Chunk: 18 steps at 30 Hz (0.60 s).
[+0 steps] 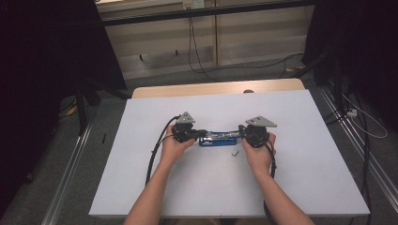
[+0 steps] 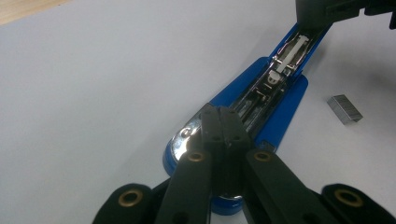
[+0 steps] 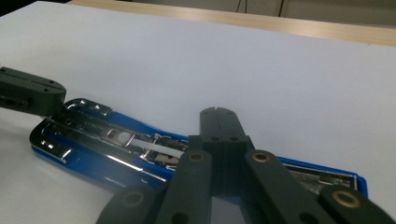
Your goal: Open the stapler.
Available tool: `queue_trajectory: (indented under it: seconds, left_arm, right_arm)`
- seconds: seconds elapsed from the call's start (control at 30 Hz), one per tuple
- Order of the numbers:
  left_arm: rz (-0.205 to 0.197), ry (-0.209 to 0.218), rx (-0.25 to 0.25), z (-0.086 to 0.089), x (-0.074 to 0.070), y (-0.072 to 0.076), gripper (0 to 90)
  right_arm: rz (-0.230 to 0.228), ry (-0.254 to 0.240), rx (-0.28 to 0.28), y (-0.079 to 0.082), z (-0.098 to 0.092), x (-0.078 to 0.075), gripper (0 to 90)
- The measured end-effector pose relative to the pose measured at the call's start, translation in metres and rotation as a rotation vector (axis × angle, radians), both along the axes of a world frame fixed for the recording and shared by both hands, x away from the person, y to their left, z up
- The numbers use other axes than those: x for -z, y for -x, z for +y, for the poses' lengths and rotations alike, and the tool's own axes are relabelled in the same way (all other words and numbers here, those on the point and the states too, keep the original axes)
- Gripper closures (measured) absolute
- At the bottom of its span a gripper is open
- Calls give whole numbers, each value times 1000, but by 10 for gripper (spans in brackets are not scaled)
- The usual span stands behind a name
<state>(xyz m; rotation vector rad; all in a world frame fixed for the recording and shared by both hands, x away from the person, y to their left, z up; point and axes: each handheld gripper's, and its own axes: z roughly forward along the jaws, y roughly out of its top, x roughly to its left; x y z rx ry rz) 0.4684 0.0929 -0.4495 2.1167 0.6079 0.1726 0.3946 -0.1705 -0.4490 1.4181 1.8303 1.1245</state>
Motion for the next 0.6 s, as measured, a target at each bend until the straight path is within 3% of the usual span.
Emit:
queue_trajectory:
  seconds: [0.27,0.4,0.57,0.6]
  left_arm:
    - [-5,4,-2,0,0,0,900]
    - [-4,51,-6,2,-3,0,900]
    - [-13,45,-10,2,-5,1,896]
    - [0,59,-11,2,-5,1,886]
  right_arm:
    - [5,3,-32,2,-3,1,900]
    - [18,9,-59,2,-2,3,900]
    - [20,12,-79,3,-5,3,900]
    - [19,16,-81,4,-5,3,900]
